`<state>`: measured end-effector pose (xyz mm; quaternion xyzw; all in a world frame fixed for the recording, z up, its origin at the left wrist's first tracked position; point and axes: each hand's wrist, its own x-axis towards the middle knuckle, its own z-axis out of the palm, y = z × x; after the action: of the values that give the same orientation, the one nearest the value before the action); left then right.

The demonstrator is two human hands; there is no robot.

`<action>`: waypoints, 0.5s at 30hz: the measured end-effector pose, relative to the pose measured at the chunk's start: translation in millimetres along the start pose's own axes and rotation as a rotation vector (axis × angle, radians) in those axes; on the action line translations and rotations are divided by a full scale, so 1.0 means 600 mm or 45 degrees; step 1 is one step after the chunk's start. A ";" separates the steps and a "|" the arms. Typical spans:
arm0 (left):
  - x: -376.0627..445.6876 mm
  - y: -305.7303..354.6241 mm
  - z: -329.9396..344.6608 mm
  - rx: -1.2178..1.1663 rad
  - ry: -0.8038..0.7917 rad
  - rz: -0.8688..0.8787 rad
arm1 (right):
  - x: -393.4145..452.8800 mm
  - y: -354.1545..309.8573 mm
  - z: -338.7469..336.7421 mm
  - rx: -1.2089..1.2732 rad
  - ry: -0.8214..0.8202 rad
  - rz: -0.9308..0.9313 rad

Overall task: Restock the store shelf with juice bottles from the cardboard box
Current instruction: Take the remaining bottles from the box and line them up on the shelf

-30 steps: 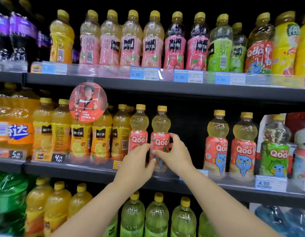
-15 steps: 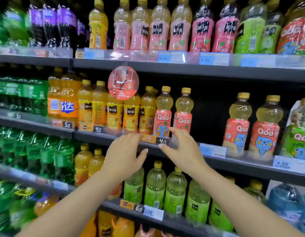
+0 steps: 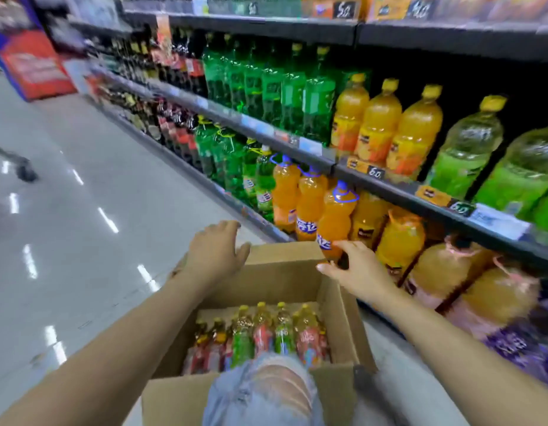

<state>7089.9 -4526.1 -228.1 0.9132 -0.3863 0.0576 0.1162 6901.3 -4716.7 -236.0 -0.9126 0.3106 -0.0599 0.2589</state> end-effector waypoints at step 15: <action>-0.059 -0.148 0.367 0.039 -0.574 -0.215 | 0.084 0.133 0.336 -0.038 -0.470 0.485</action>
<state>7132.5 -4498.3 -462.8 0.9337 -0.3237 -0.1519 0.0176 6953.4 -4712.9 -452.4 -0.8367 0.4253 0.1622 0.3045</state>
